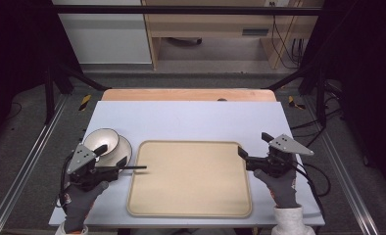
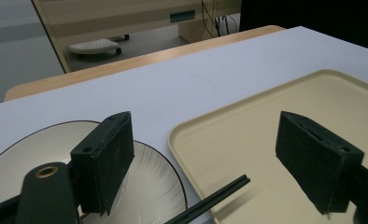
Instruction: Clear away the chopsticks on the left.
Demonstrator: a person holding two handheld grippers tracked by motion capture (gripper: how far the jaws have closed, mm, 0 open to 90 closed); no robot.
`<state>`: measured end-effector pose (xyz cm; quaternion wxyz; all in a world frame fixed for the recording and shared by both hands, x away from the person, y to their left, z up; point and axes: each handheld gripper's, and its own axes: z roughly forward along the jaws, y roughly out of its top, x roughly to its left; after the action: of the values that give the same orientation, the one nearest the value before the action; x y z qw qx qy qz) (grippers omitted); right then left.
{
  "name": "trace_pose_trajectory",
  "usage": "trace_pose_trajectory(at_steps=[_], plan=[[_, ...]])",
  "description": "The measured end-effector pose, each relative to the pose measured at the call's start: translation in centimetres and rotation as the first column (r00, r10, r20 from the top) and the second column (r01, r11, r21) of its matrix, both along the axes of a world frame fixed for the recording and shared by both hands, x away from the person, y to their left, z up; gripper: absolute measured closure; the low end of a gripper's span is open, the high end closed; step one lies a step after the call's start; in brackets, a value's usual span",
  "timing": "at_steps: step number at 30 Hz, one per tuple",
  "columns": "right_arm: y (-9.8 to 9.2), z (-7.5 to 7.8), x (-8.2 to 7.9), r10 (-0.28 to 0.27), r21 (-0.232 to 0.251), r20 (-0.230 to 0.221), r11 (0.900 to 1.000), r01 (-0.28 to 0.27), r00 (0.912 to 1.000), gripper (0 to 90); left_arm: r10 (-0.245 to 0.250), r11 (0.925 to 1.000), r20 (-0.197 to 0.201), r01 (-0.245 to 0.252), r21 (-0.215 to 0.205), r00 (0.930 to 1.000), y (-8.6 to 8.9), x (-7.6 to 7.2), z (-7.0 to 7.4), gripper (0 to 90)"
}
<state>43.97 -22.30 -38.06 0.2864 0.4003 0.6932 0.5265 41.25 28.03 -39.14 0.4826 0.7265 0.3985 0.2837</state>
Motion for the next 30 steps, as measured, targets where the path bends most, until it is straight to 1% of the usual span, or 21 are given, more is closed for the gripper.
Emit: trace_pose_trajectory(at_steps=[2,4,6,9,12,14,15,22,23,26,27,28,30], plan=[[0.1,0.1,-0.1,0.002,-0.002,0.003,1.0,-0.002,1.0,4.2,-0.002,1.0,-0.005,0.002,0.001,1.0,0.1,-0.4,-0.2,19.8],[0.2,0.2,-0.2,0.007,-0.007,0.0,1.0,-0.007,1.0,4.2,-0.008,0.9998,-0.013,0.008,0.018,0.9999,0.4,-1.0,-0.5,19.8],[0.3,0.3,-0.3,0.009,-0.005,0.004,1.0,-0.009,1.0,4.2,-0.01,0.9997,-0.02,0.011,0.024,0.9998,0.7,-1.4,-0.8,20.3],[0.4,0.3,-0.2,0.01,-0.011,0.002,1.0,-0.01,1.0,4.3,-0.016,0.9998,-0.031,0.016,0.013,0.9994,1.4,-2.1,-1.1,21.2],[0.4,0.2,-0.2,0.008,-0.016,-0.01,1.0,-0.008,0.9999,4.3,-0.026,0.9993,-0.038,0.027,0.026,0.9989,1.9,-2.7,-1.6,21.7],[0.5,0.2,-0.2,0.008,-0.016,-0.015,1.0,-0.008,0.9999,4.5,-0.037,0.9986,-0.051,0.039,0.035,0.998,2.1,-2.9,-1.9,21.8],[0.5,0.1,-0.2,0.008,-0.02,-0.017,1.0,-0.009,0.9998,4.5,-0.033,0.9984,-0.053,0.035,0.044,0.9981,2.1,-3.0,-2.1,21.7],[0.4,0.2,-0.2,0.004,-0.021,-0.017,1.0,-0.005,0.9998,4.5,-0.031,0.9968,-0.082,0.036,0.071,0.9962,2.8,-3.2,-3.1,22.6],[0.4,0.2,-0.2,0.005,-0.021,-0.017,1.0,-0.005,0.9998,4.5,-0.033,0.9965,-0.091,0.039,0.074,0.9953,2.9,-3.2,-3.3,22.8],[0.5,0.1,-0.1,0.005,-0.024,-0.025,1.0,-0.005,0.9997,4.6,-0.021,0.9952,-0.106,0.03,0.093,0.9941,3.2,-2.9,-3.8,22.9],[0.5,0.1,-0.1,0.004,-0.026,-0.026,1.0,-0.004,0.9996,4.6,-0.015,0.9954,-0.112,0.026,0.093,0.9936,3.3,-2.7,-4.0,23.0],[0.5,0.0,-0.1,0.005,-0.027,-0.028,1.0,-0.006,0.9996,4.6,-0.01,0.9943,-0.115,0.022,0.105,0.9933,3.4,-2.5,-4.2,23.3],[0.6,0.0,0.0,0.006,-0.028,-0.029,1.0,-0.007,0.9996,4.6,0.009,0.9939,-0.123,0.005,0.11,0.9924,3.7,-2.2,-4.6,24.6]])
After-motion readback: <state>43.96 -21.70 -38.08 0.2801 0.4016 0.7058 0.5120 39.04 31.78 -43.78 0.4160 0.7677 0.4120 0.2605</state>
